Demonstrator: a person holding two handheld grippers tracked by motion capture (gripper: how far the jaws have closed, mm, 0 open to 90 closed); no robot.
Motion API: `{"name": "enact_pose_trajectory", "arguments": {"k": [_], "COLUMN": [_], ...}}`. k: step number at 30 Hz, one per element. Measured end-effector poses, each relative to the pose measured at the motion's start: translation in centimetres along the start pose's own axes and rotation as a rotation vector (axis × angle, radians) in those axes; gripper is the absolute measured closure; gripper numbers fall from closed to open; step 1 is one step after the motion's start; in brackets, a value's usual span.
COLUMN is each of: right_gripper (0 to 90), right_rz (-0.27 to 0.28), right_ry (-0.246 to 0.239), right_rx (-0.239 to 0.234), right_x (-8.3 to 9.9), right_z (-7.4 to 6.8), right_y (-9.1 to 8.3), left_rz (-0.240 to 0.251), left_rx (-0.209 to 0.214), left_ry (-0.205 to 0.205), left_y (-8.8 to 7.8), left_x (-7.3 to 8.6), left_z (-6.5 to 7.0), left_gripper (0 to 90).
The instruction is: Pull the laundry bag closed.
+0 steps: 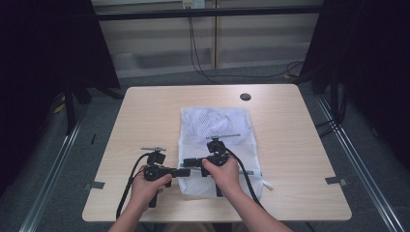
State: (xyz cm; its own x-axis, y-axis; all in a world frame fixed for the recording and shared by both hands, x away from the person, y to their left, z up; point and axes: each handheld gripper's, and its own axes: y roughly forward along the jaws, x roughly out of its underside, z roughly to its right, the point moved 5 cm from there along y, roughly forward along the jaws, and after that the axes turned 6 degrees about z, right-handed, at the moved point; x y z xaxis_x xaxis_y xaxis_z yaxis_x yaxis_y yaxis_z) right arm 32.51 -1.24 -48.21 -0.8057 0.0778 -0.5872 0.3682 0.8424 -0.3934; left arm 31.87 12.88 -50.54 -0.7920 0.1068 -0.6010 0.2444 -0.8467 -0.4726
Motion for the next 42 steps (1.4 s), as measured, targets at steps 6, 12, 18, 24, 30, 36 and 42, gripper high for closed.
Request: {"name": "enact_pose_trajectory", "arguments": {"k": [6, 12, 18, 24, 30, 36, 42], "right_gripper": [87.3, 87.3, 87.2, 87.3, 87.3, 87.3, 87.2], "right_rz": [0.008, 0.005, -0.003, 0.003, 0.000, -0.003, -0.006], "right_ry": [0.007, 0.006, 0.004, 0.006, 0.011, 0.008, 0.013], "right_rx": [-0.009, -0.005, -0.001, 0.012, 0.013, 0.009, 0.004], "right_x": [0.1, 0.0, 0.1, 0.1, 0.2, 0.3, 0.3], "right_z": [0.3, 0.5, 0.8, 1.4, 1.6, 1.7, 1.7], "right_y": [-0.4, -0.8, -0.9, -1.4, -1.7, -1.7, -1.8], "left_rz": [-0.006, -0.002, -0.007, -0.002, -0.003, -0.008, -0.008], "left_rx": [0.000, 0.002, -0.002, 0.003, 0.010, 0.011, 0.011], "left_ry": [0.009, 0.000, -0.001, -0.016, -0.015, -0.015, -0.013], "left_y": [0.0, -0.1, 0.0, -0.1, 0.0, 0.0, -0.1], "left_x": [-0.1, -0.1, 0.0, -0.1, -0.1, -0.1, -0.1], "left_z": [0.1, 0.0, -0.1, -0.2, -0.1, -0.1, -0.1], "left_gripper": [88.7, 88.7, 88.7, 88.8, 88.8, 88.8, 88.8]}}
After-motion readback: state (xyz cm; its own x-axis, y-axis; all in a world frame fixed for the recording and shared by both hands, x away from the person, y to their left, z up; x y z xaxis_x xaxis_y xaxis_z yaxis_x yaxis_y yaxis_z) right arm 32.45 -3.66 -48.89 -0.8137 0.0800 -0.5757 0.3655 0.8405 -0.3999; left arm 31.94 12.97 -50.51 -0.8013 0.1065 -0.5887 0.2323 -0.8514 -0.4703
